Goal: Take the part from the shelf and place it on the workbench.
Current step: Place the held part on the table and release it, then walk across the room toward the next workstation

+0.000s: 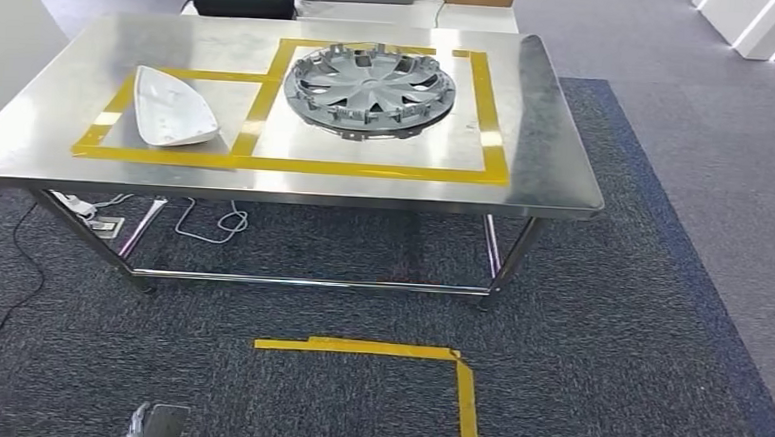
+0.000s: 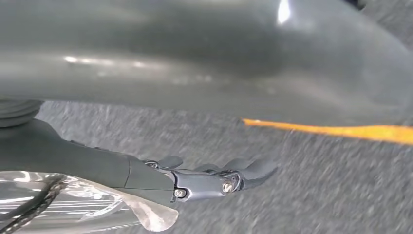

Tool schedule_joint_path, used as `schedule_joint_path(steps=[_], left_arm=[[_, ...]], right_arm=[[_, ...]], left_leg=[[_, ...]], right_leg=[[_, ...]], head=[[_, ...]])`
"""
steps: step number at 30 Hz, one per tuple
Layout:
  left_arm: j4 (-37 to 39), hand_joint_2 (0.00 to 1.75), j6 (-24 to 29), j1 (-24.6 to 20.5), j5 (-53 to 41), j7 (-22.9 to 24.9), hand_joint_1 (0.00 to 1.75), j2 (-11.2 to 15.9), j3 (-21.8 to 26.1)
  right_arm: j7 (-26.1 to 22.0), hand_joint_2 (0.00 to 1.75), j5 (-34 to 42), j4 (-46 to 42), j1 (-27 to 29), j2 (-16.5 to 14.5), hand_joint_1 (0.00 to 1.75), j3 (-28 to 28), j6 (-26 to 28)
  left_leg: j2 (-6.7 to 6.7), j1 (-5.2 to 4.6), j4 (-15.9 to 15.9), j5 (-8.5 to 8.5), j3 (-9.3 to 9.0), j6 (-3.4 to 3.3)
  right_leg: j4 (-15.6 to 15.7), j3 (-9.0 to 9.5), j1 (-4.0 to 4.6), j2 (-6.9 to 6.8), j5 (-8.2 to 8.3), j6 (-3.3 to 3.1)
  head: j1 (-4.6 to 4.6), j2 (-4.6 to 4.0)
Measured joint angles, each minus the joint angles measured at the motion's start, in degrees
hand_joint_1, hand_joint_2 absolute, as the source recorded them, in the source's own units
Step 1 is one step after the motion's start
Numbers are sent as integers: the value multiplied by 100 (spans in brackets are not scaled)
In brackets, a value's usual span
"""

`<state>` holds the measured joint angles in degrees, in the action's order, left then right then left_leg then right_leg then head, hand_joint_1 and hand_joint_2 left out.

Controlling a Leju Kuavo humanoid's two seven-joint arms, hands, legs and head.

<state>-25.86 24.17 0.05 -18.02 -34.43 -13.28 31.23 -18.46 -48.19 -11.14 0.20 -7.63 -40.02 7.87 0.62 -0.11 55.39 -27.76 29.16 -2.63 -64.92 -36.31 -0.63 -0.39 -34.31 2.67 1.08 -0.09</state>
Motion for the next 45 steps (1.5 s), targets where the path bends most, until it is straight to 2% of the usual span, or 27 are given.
schedule_joint_path(steps=[1,2,4,6,7,9,12,14,16,17,18,20,21,23,24,26,28,31,32,33,35,37,39,40,42,43,45], left_arm=[[217,0,-121,-6,-26,295,0,31,72],[404,0,-233,-8,-63,611,0,52,114],[715,0,-525,-12,-137,1250,0,72,158],[925,0,-932,-9,-200,1757,0,70,171],[998,0,-1135,-1,-240,1916,0,67,172],[1108,0,-1410,6,-324,2051,0,62,171],[1219,0,-1538,-8,-406,2045,0,70,169],[1255,0,-1528,-6,-455,1952,0,89,166],[1277,0,-1445,-7,-477,1800,0,107,164],[1284,0,-1389,-12,-477,1724,0,115,164],[1290,0,-1334,-18,-474,1651,0,122,165],[1293,0,-1239,-27,-471,1520,0,136,169],[1294,0,-1201,-31,-477,1466,0,146,170],[1296,0,-1156,-40,-531,1396,0,169,173],[1299,0,-1149,-48,-581,1376,0,180,174],[1309,0,-1161,-68,-700,1355,0,191,173],[1319,0,-1183,-97,-785,1353,0,196,168],[1327,0,-1196,-110,-834,1355,0,201,162],[1331,0,-1197,-110,-837,1355,0,203,162],[1335,0,-1198,-113,-838,1355,0,204,162],[1338,0,-1199,-126,-839,1355,0,205,161],[1338,0,-1200,-137,-843,1355,0,205,159],[1339,0,-1200,-144,-865,1354,0,206,158],[1339,0,-1200,-148,-879,1354,0,206,157],[1343,0,-1204,-152,-903,1354,0,205,156],[1346,0,-1210,-145,-916,1354,0,205,155],[1351,0,-1228,-114,-942,1353,0,208,153]], right_arm=[[3,0,-28,-1,-5,1,0,0,81],[4,0,-48,-1,-11,2,0,0,119],[-6,0,-63,-1,-25,5,0,0,126],[-60,0,-39,-2,-60,9,0,-2,83],[-108,0,-9,-3,-91,10,0,-6,50],[-214,0,66,-4,-142,3,0,-22,-14],[-311,0,140,-2,-100,-21,0,-81,-62],[-341,0,185,-1,-54,-33,0,-137,-77],[-374,0,232,-1,-31,-55,0,-195,-82],[-390,0,255,-1,-21,-72,0,-227,-83],[-403,0,277,-1,-13,-94,0,-264,-83],[-423,0,319,-2,-3,-135,0,-341,-83],[-433,0,333,-2,-3,-158,0,-379,-85],[-446,0,367,-10,-10,-197,0,-452,-106],[-445,0,389,-14,-14,-210,0,-493,-134],[-421,0,439,-21,-16,-198,0,-590,-210],[-381,0,474,-23,-21,-162,0,-685,-271],[-357,0,497,-27,-68,-131,0,-774,-299],[-357,0,499,-28,-86,-125,0,-797,-300],[-357,0,500,-30,-97,-120,0,-818,-300],[-357,0,501,-34,-103,-112,0,-851,-300],[-360,0,504,-42,-114,-105,0,-866,-301],[-372,0,521,-53,-142,-105,0,-877,-306],[-379,0,532,-57,-148,-105,0,-889,-310],[-387,0,551,-60,-118,-105,0,-927,-318],[-390,0,562,-61,-103,-105,0,-949,-320],[-403,0,581,-67,-98,-107,0,-986,-328]], left_leg=[[8,-8,7,66,86,-12],[13,-17,17,135,180,-12],[27,-25,61,269,393,-1],[53,-32,141,372,585,30],[78,-41,193,409,656,53],[149,-54,267,489,732,112],[208,-29,303,509,774,214],[101,-6,629,45,848,294],[18,5,1311,-572,935,340],[5,6,1621,-718,941,345],[-4,6,1798,-722,888,337],[-65,0,1564,-439,537,276],[-171,-6,1198,-307,253,223],[-415,-16,385,-272,-278,125],[-486,-26,130,-313,-418,102],[-420,-35,-43,-301,-439,85],[-271,-24,-79,-166,-333,22],[-25,-16,-78,25,-94,-39],[63,-18,-59,83,-2,-31],[147,-17,-35,140,95,-22],[297,-7,44,240,308,16],[421,-2,160,312,496,77],[533,-9,257,388,609,149],[588,-8,274,433,635,183],[600,23,280,464,669,261],[496,39,340,339,693,302],[183,58,749,-208,766,364]], right_leg=[[-354,-66,-2,7,-215,11],[-633,-87,-3,9,-295,22],[-703,107,-3,4,-47,34],[-92,644,-3,-102,240,40],[345,965,4,-177,235,30],[934,1311,21,-254,83,-39],[1028,1217,30,-164,148,-185],[1026,1076,16,-115,292,-265],[1013,906,24,-39,436,-304],[999,825,30,3,506,-308],[979,734,38,51,575,-306],[919,540,55,161,708,-298],[889,443,57,222,769,-291],[847,294,68,339,881,-252],[841,243,62,395,943,-220],[856,164,42,508,1073,-136],[760,57,31,443,940,-79],[-95,-222,3,142,112,8],[-450,-280,-12,100,-48,44],[-699,-273,-28,77,-55,81],[-696,-14,-64,22,268,141],[-16,595,-85,-171,452,182],[730,1084,-55,-338,280,119],[919,1159,-29,-349,199,63],[974,1053,-7,-266,235,-68],[976,998,-7,-226,293,-124],[981,869,-11,-138,420,-219]], head=[[-4,0],[-3,0],[-3,0],[-8,0],[-11,0],[-13,0],[-16,0],[-4,0],[7,0],[10,0],[9,0],[10,0],[9,0],[7,0],[6,0],[9,0],[-4,0],[-64,0],[-68,0],[-68,0],[-69,0],[-75,0],[-82,0],[-87,0],[-94,0],[-96,0],[-91,0]])
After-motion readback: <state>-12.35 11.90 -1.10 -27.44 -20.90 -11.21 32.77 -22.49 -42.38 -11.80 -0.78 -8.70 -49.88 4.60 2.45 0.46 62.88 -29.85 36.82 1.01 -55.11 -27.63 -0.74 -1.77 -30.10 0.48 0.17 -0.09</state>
